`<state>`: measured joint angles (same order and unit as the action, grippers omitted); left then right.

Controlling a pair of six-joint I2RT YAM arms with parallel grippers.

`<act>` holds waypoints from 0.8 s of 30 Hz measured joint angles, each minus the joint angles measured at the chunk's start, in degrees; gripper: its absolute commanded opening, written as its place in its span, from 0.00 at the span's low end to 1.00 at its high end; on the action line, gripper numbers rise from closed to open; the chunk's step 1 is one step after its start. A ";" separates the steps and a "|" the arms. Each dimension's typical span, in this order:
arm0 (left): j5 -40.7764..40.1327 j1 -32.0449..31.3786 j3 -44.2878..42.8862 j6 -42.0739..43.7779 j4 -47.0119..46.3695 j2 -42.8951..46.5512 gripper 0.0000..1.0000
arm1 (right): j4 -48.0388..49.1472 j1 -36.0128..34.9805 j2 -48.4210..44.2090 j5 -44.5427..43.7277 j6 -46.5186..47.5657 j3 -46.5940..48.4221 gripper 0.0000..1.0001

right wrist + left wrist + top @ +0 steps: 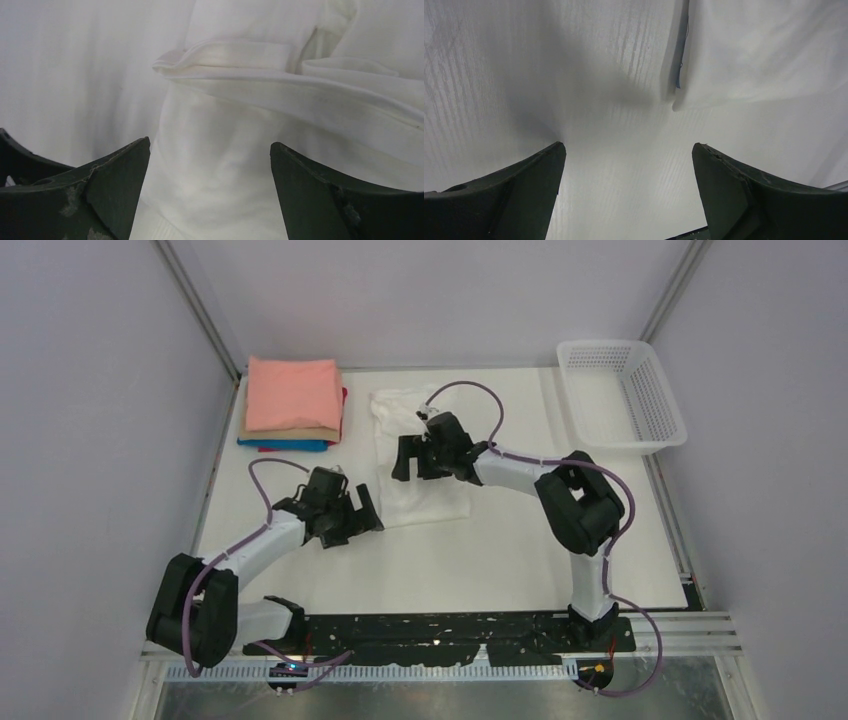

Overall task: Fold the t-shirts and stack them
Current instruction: Grab one side of the 2/3 rectangular tshirt with both arms

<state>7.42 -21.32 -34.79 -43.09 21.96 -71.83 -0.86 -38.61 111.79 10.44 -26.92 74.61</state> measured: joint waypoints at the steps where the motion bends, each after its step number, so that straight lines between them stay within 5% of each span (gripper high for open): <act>1: -0.20 0.00 0.02 0.02 0.07 0.24 1.00 | 0.02 0.15 1.20 0.00 -0.20 0.46 0.95; 16: 0.17 0.00 0.04 -0.44 -1.20 0.42 0.98 | -5.84 2.12 12.79 -11.52 4.09 28.09 0.95; 19: 1.05 -0.02 -0.07 -0.96 -2.67 -0.85 0.92 | -5.75 2.51 8.04 -12.76 5.03 22.43 0.95; 24: 2.29 -1.27 -2.25 -2.71 -5.27 -5.84 0.75 | -4.33 2.84 -9.14 -14.93 4.24 -0.94 0.95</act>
<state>9.72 -22.59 -37.04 -45.80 16.69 -77.67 -5.19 -35.77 102.65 -4.49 -22.68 73.67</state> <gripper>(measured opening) 0.848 0.952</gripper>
